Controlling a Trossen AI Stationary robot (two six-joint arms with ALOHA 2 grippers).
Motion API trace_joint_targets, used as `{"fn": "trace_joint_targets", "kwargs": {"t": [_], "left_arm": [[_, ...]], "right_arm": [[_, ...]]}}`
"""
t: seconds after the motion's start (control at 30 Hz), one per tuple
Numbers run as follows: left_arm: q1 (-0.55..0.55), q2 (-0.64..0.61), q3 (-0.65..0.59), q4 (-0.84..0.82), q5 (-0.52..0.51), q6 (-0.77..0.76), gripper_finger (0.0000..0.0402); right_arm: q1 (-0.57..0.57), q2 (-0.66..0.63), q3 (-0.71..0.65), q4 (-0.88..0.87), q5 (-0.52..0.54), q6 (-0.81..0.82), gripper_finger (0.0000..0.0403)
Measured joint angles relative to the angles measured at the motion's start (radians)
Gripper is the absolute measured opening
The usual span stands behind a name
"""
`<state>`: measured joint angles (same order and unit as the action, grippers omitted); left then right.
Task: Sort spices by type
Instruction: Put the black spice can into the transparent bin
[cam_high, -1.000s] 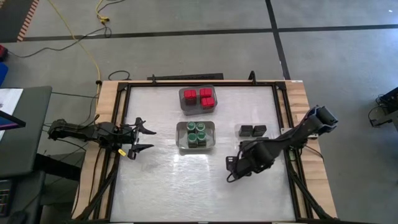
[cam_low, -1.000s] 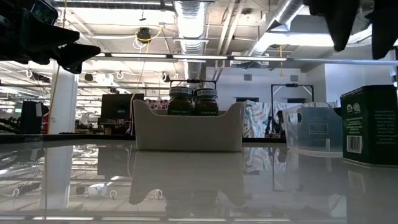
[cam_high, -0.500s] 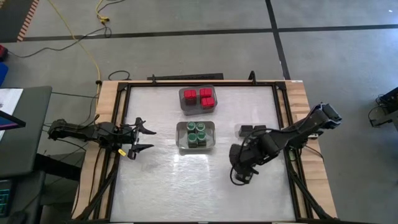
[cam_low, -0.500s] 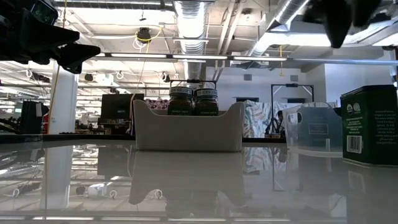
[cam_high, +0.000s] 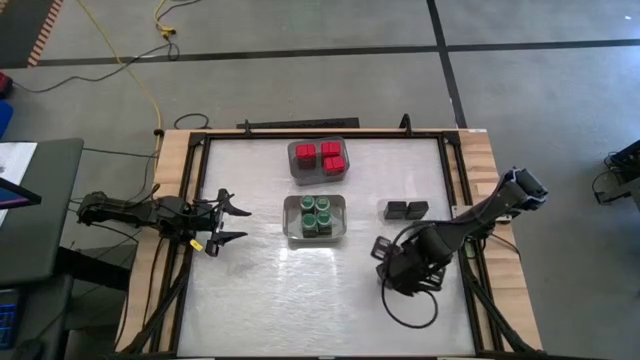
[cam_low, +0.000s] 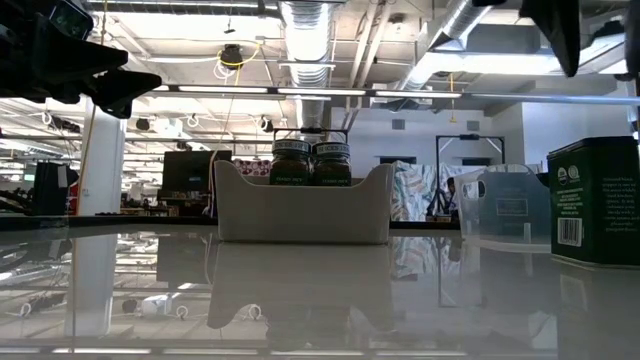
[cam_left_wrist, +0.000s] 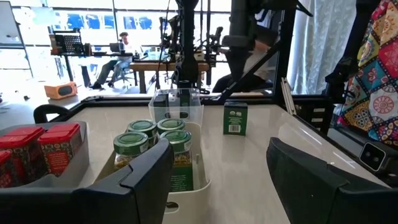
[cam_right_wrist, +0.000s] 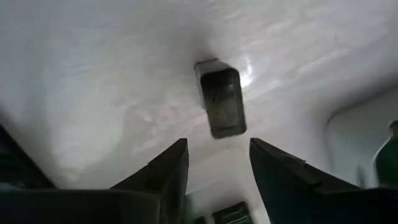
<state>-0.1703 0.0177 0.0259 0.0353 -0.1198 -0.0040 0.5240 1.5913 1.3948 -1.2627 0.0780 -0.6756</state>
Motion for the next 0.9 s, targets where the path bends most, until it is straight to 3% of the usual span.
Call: {"fn": "trace_joint_targets", "kwargs": {"t": [0.27, 0.6, 0.9], "left_arm": [[0.000, 0.000, 0.000, 0.000, 0.000, 0.000, 0.0247], [0.000, 0.000, 0.000, 0.000, 0.000, 0.000, 0.0247], [0.000, 0.000, 0.000, 0.000, 0.000, 0.000, 0.0247]], "right_arm": [[-0.016, 0.001, -0.080, 0.154, 0.025, -0.066, 0.0197], [-0.021, 0.000, -0.108, 0.159, 0.103, -0.031, 0.0238], [-0.021, 0.000, -0.108, 0.196, 0.075, -0.032, 0.0261]]}}
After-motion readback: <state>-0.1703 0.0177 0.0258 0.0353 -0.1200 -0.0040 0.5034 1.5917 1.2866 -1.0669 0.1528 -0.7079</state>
